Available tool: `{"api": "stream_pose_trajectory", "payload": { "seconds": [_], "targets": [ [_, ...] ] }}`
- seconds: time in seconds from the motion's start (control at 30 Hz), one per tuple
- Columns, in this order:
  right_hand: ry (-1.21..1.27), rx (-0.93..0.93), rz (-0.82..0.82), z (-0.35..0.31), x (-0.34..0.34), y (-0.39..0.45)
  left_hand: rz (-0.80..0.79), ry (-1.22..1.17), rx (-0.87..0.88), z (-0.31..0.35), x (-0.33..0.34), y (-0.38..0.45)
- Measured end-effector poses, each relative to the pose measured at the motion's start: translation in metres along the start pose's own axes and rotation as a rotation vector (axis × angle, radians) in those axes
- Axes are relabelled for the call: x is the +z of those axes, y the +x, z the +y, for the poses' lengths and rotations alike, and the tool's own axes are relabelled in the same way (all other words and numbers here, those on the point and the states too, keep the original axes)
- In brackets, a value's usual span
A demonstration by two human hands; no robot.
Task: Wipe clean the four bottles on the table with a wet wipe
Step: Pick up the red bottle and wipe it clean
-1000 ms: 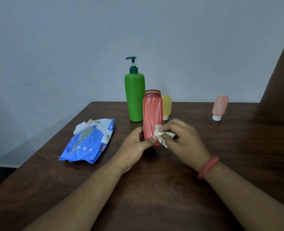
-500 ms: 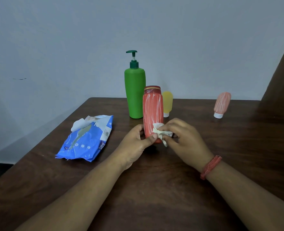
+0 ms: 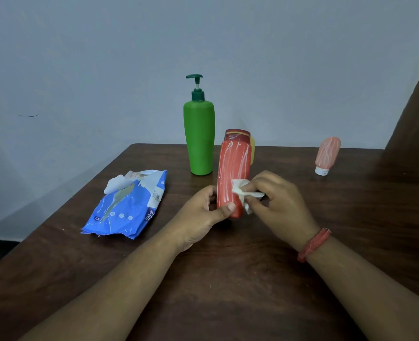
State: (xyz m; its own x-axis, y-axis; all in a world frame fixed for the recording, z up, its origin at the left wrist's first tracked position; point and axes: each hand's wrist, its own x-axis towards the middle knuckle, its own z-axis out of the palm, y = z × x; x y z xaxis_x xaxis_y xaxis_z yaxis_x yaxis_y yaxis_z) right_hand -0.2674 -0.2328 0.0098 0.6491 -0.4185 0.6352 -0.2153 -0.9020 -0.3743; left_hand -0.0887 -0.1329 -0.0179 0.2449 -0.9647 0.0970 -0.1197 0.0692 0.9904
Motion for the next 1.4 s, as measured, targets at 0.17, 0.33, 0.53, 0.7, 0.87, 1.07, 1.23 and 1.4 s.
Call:
{"api": "stream_pose_trajectory", "payload": {
  "seconds": [0.17,0.33,0.53,0.7,0.87,1.07,1.23,1.4],
  "targets": [
    [-0.017,0.031,0.07,0.001,0.001,0.0,0.002,0.011,0.007,0.0,0.001,0.0],
    [-0.086,-0.061,-0.017,-0.002,0.001,-0.003,-0.002,0.013,0.0,-0.001,0.001,0.0],
    [-0.029,-0.114,-0.115,-0.001,-0.003,-0.003,0.009,-0.032,0.017,-0.002,-0.001,0.001],
    [-0.02,-0.063,-0.049,-0.004,-0.002,-0.002,0.032,-0.076,0.026,-0.002,-0.001,0.002],
    [-0.056,-0.014,0.019,-0.004,-0.001,-0.001,0.009,-0.107,0.008,-0.003,-0.004,0.003],
    [-0.151,-0.079,0.044,-0.008,-0.012,-0.001,-0.029,-0.043,0.021,-0.001,-0.001,-0.001],
    [-0.25,-0.202,-0.152,-0.014,-0.015,0.0,-0.055,-0.009,0.017,0.002,0.001,-0.003],
    [-0.196,-0.132,-0.136,-0.009,-0.017,0.001,-0.073,0.043,0.008,0.001,0.0,-0.003]
  ]
}}
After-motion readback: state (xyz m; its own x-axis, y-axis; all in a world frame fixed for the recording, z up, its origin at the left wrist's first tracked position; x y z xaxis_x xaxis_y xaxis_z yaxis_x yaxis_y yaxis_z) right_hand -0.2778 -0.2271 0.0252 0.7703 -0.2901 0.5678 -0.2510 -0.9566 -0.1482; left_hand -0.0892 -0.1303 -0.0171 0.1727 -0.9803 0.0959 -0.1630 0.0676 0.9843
